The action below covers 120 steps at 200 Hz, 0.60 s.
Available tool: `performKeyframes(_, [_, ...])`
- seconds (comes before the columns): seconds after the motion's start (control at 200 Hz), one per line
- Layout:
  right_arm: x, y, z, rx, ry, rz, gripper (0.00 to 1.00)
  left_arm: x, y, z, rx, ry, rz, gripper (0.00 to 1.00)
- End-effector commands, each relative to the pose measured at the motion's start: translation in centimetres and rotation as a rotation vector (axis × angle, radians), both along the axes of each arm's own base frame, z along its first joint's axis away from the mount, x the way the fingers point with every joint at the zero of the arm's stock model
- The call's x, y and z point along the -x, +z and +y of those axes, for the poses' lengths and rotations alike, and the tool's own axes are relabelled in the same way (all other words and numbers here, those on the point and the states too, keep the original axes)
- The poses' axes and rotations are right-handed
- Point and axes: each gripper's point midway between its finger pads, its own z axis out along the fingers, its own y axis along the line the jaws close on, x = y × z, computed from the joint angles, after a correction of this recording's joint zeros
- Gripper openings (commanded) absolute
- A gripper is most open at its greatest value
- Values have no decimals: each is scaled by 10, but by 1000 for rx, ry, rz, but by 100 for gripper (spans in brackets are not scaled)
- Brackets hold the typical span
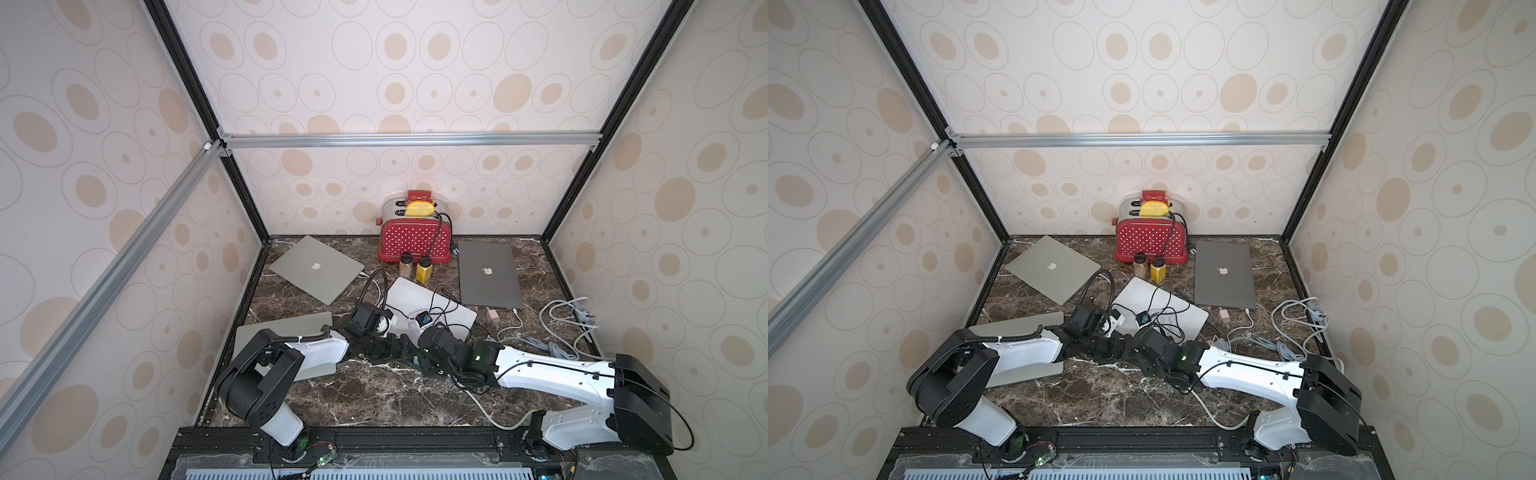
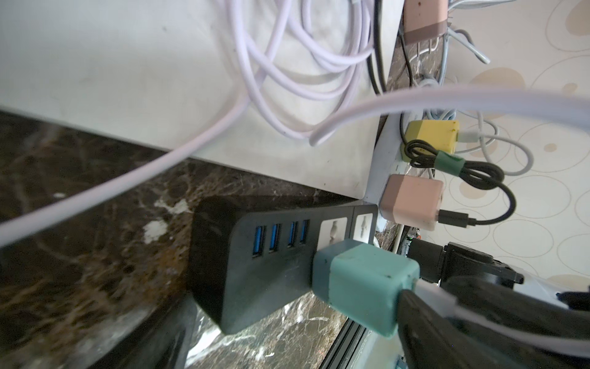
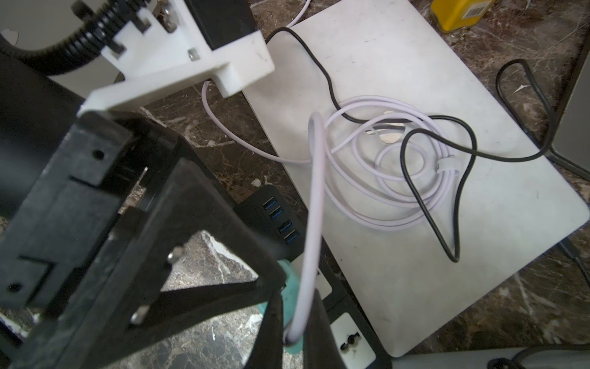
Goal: Unplug the laptop charger
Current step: Remove the charging cable from the plug.
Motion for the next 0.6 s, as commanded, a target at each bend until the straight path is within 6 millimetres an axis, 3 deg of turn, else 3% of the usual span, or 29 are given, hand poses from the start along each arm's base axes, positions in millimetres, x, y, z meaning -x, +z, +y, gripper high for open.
performKeyframes(0.0, [-2, 26, 29, -125, 37, -28, 0, 47, -71, 52, -321, 19, 180, 97])
performKeyframes(0.24, [-6, 50, 36, -186, 27, -55, 0, 47, -73, 53, -328, 19, 187, 97])
performKeyframes(0.456, [-6, 28, 19, -26, -14, -12, 0, 46, -74, 52, -330, 16, 184, 97])
performKeyframes(0.596, [0, 37, 23, -147, 2, -19, 0, 45, -75, 52, -337, 20, 188, 98])
